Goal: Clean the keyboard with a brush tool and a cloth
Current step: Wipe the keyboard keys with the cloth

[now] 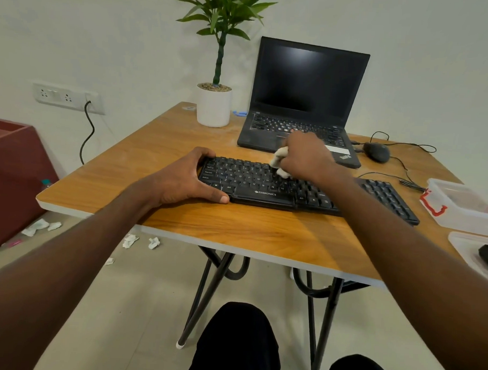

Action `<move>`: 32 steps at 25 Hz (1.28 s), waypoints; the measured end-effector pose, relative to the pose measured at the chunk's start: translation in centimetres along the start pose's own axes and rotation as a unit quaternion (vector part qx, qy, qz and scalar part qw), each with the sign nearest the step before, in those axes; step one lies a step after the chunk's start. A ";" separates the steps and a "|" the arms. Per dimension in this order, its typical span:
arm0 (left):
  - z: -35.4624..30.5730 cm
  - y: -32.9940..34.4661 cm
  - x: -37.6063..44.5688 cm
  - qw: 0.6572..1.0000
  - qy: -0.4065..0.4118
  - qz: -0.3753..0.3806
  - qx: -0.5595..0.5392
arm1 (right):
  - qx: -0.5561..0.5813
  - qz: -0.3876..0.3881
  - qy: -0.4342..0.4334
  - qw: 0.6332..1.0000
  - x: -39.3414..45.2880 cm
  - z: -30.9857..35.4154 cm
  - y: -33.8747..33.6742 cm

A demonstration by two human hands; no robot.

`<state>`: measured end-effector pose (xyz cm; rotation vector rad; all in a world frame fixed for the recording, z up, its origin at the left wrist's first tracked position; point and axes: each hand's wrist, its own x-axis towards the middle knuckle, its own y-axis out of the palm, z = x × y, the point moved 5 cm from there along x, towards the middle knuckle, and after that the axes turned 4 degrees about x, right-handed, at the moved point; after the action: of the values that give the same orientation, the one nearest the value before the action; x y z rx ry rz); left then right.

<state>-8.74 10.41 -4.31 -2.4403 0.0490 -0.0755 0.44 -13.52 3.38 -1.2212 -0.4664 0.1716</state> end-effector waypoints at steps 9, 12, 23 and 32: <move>-0.1 -0.2 -0.1 1.000 -0.006 0.001 0.001 | 0.024 0.058 -0.059 0.996 -1.4 2.1 0.2; -0.2 -0.1 0.0 1.000 -0.009 -0.002 0.003 | -0.098 0.043 0.044 0.993 -1.8 -1.1 -2.3; 0.1 -0.1 0.1 1.000 -0.008 -0.004 0.007 | -0.034 -0.014 0.023 0.999 -2.9 -0.4 -1.3; 0.2 -0.2 0.2 1.000 -0.010 -0.007 0.020 | 0.052 -0.067 0.028 0.996 -3.6 -0.8 0.3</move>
<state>-8.54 10.68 -4.32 -2.4009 0.0208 -0.0581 -2.40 -15.47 1.98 -1.0858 -0.4830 0.0462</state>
